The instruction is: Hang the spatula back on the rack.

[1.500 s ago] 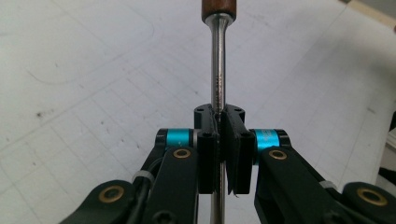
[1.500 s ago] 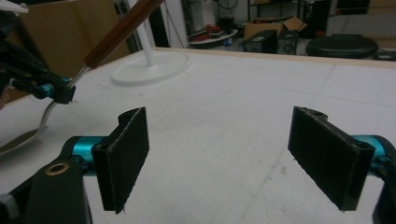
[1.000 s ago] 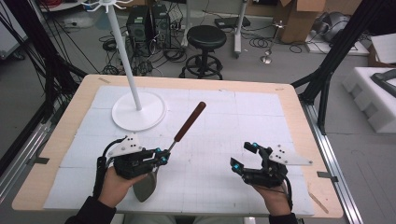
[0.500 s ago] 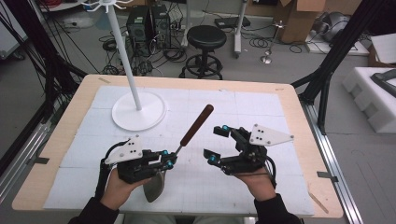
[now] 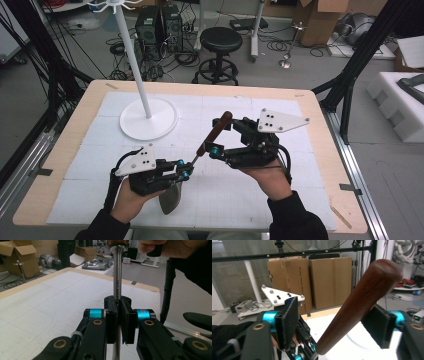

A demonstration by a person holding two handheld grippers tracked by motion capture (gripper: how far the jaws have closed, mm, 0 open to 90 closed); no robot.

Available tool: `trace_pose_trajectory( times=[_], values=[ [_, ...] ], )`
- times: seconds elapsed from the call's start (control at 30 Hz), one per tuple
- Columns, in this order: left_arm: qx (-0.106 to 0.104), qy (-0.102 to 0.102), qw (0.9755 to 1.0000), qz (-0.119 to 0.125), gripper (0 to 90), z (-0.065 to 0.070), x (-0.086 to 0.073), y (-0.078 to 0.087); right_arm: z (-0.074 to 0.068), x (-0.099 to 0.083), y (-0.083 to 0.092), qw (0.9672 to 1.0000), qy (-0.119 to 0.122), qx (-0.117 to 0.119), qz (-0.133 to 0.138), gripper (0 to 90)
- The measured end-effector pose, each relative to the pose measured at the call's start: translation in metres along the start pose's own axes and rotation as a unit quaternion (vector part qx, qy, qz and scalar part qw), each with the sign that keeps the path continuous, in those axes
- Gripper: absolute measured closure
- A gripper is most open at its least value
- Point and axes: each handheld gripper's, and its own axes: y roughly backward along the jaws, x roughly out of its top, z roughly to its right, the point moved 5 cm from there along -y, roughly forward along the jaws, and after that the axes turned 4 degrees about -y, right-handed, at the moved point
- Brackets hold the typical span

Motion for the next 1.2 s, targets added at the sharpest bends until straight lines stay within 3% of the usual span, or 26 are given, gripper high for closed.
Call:
trace_pose_trajectory(
  times=[0.17,0.4,0.6,0.77,0.87,1.03,1.2],
  values=[
    [-0.005,-0.007,1.0000,-0.001,84.1,0.003,0.002,-0.002,-0.002,0.003,0.001,0.9998,-0.011,0.014,0.011,48.5],
    [-0.011,-0.017,0.9998,0.001,84.1,0.008,0.006,-0.004,-0.005,0.009,0.003,0.9997,-0.001,0.014,0.018,68.2],
    [-0.013,-0.018,0.9998,0.004,84.1,0.009,0.007,-0.005,-0.006,0.011,0.002,0.9994,-0.017,0.023,0.021,70.7],
    [-0.022,-0.015,0.9995,0.020,84.0,0.011,0.009,-0.004,-0.009,0.015,0.001,0.9976,-0.050,0.041,0.026,72.7],
    [-0.026,-0.016,0.9992,0.027,83.7,0.013,0.010,-0.004,-0.015,0.018,0.000,0.9981,-0.033,0.044,0.028,72.9],
    [-0.038,0.003,0.9987,0.033,81.5,0.016,0.011,-0.005,-0.028,0.022,-0.004,0.9985,-0.002,0.049,0.025,73.1],
    [-0.067,0.008,0.9954,0.068,65.6,0.018,0.018,-0.001,-0.031,0.019,-0.008,0.9974,-0.011,0.071,0.006,73.1]
  ],
)
